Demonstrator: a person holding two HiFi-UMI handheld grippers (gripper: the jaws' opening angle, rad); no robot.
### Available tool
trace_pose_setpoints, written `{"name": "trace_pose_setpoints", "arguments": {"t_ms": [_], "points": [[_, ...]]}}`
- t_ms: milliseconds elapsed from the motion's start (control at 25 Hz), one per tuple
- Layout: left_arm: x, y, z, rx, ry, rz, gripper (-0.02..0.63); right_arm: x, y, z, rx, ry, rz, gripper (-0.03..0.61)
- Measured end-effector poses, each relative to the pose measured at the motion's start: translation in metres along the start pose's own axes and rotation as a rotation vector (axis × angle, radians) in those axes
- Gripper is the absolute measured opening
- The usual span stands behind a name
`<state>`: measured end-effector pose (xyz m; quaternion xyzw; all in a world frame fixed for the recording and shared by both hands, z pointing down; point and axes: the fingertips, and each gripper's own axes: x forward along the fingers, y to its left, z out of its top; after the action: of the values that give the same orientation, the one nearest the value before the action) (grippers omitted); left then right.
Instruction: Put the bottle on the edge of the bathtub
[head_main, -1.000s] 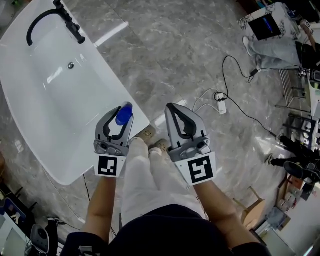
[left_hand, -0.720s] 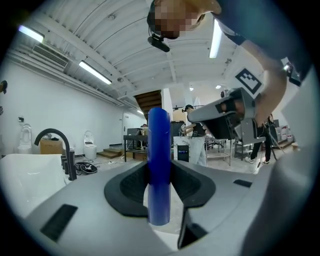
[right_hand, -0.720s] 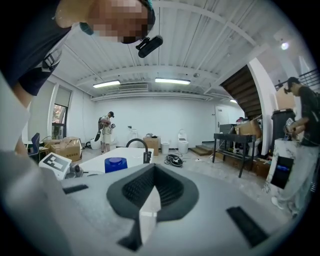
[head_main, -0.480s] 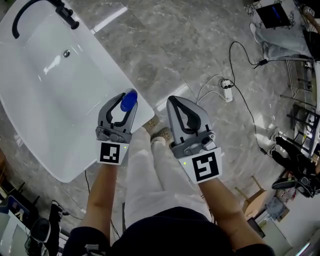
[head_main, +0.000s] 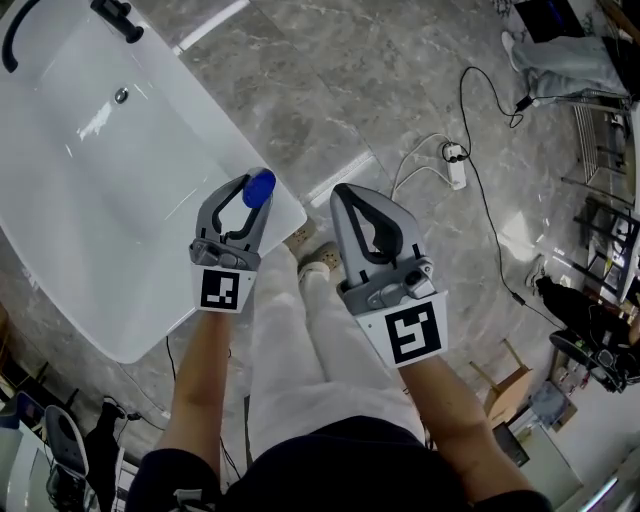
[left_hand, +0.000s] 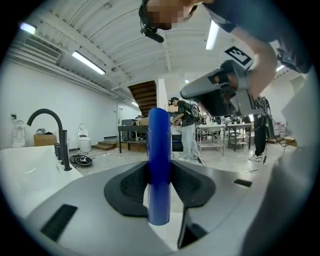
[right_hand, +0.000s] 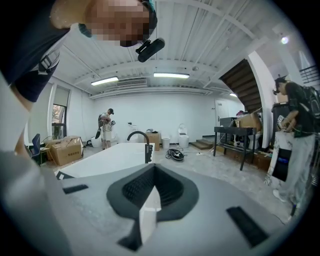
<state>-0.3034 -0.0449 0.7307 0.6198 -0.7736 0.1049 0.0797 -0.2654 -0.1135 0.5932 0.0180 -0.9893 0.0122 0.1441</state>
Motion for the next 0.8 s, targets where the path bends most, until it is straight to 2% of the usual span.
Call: {"name": "trace_pose_setpoints", "arguments": {"t_ms": [520, 800], "points": [[-0.001, -0.012, -0.029, -0.040, -0.005, -0.051, 0.141, -0.008, 0.005, -0.012, 0.000, 0.022, 0.009, 0.000], [-0.002, -0.018, -0.032, -0.018, 0.011, -0.083, 0.147, -0.009, 0.002, -0.011, 0.004, 0.020, 0.010, 0.000]]}}
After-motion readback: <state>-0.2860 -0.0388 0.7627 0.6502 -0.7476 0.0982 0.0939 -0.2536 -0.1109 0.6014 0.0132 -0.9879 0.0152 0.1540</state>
